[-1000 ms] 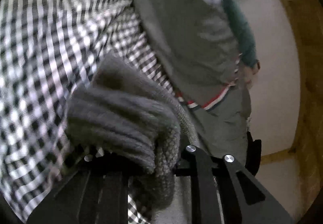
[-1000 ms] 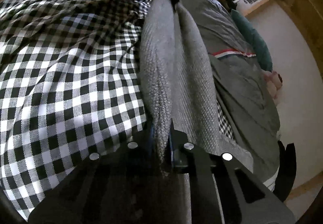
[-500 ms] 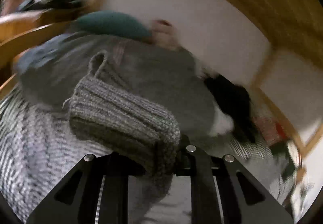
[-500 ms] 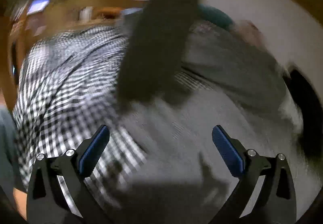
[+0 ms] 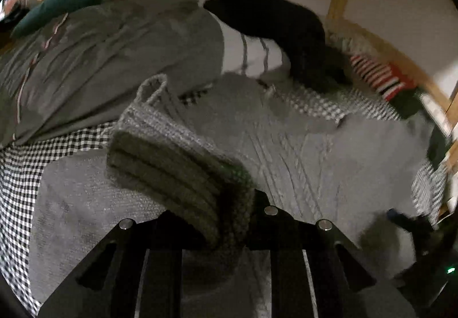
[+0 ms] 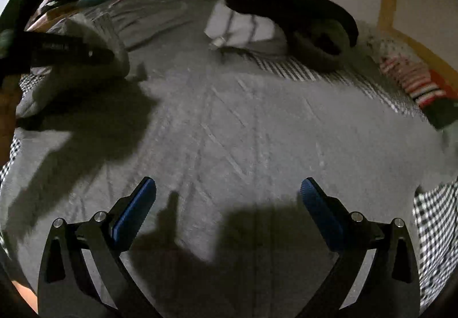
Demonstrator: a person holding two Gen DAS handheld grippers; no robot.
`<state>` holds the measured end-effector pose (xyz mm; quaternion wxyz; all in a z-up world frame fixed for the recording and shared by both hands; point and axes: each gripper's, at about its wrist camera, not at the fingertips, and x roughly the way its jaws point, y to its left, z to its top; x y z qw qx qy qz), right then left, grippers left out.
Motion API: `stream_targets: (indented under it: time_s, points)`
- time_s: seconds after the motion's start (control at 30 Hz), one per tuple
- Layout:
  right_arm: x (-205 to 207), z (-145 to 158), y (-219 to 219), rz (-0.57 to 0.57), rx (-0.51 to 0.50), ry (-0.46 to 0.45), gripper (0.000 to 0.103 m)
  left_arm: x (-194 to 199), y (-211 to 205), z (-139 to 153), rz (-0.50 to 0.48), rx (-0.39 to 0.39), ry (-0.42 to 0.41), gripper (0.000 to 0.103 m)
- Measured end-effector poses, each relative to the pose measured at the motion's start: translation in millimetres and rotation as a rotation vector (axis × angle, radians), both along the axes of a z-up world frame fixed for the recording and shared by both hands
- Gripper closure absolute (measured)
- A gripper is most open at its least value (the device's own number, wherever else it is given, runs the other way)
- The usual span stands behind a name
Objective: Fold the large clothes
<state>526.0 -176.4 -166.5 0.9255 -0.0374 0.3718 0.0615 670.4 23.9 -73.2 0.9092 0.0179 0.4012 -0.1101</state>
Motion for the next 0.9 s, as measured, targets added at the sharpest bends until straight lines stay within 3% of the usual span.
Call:
stream_targets:
  time_s: [0.07, 0.13, 0.27, 0.33, 0.4, 0.47, 0.53, 0.57, 0.63, 0.7, 0.77, 0.83, 0.87, 0.9]
  points:
    - [3.7, -8.6, -8.7, -0.008, 0.040, 0.018, 0.003, 1.9, -2.6, -14.9, 0.002, 0.055, -0.007, 0.087]
    - [6.9, -14.6, -16.7, -0.018, 0.077, 0.029, 0.003, -2.9, -19.6, -27.6, 0.000, 0.162, -0.030, 0.085]
    - [6.7, -20.6, -21.9, -0.019, 0.116, 0.025, 0.003, -20.7, -50.0, -44.6, -0.054, 0.297, -0.076, 0.070]
    - [7.2, -19.9, -23.6, -0.015, 0.129, 0.019, 0.003, -25.9, -63.0, -55.6, -0.094, 0.329, -0.066, 0.067]
    - [6.3, -17.9, -28.6, -0.026, 0.142, 0.006, 0.003, -27.6, -74.5, -71.2, -0.122, 0.340, -0.024, 0.058]
    - [5.5, -13.9, -38.9, -0.069, 0.150, -0.021, 0.003, -30.3, -80.3, -77.5, -0.103, 0.353, -0.034, 0.054]
    - [4.9, -8.1, -49.1, -0.102, 0.153, -0.041, 0.003, -32.8, -81.1, -70.1, -0.106, 0.301, -0.039, 0.041]
    - [4.7, -6.0, -52.6, -0.111, 0.155, -0.045, 0.003, -35.2, -78.6, -60.1, -0.119, 0.232, -0.034, 0.036]
    - [8.5, 2.2, -59.7, -0.117, 0.174, -0.054, 0.003, -43.1, -71.9, -38.6, -0.120, 0.140, -0.043, 0.034]
    - [17.4, 11.6, -59.4, -0.098, 0.205, -0.048, 0.003, -54.0, -48.7, -3.6, -0.104, 0.031, -0.084, 0.015]
    - [37.6, 20.3, -49.4, -0.024, 0.265, 0.001, 0.003, -57.2, -22.7, 15.9, -0.046, 0.001, -0.125, 0.011]
    - [66.9, 25.8, -31.3, 0.086, 0.397, 0.099, 0.003, -50.8, 13.4, 22.7, 0.051, 0.014, -0.131, 0.008]
    - [78.3, 25.7, -23.9, 0.114, 0.446, 0.142, 0.003, -45.3, 33.1, 20.5, 0.085, 0.009, -0.110, 0.008]
    - [94.8, 24.8, -12.7, 0.151, 0.505, 0.197, 0.003, -37.4, 61.8, 11.1, 0.114, -0.014, -0.037, 0.008]
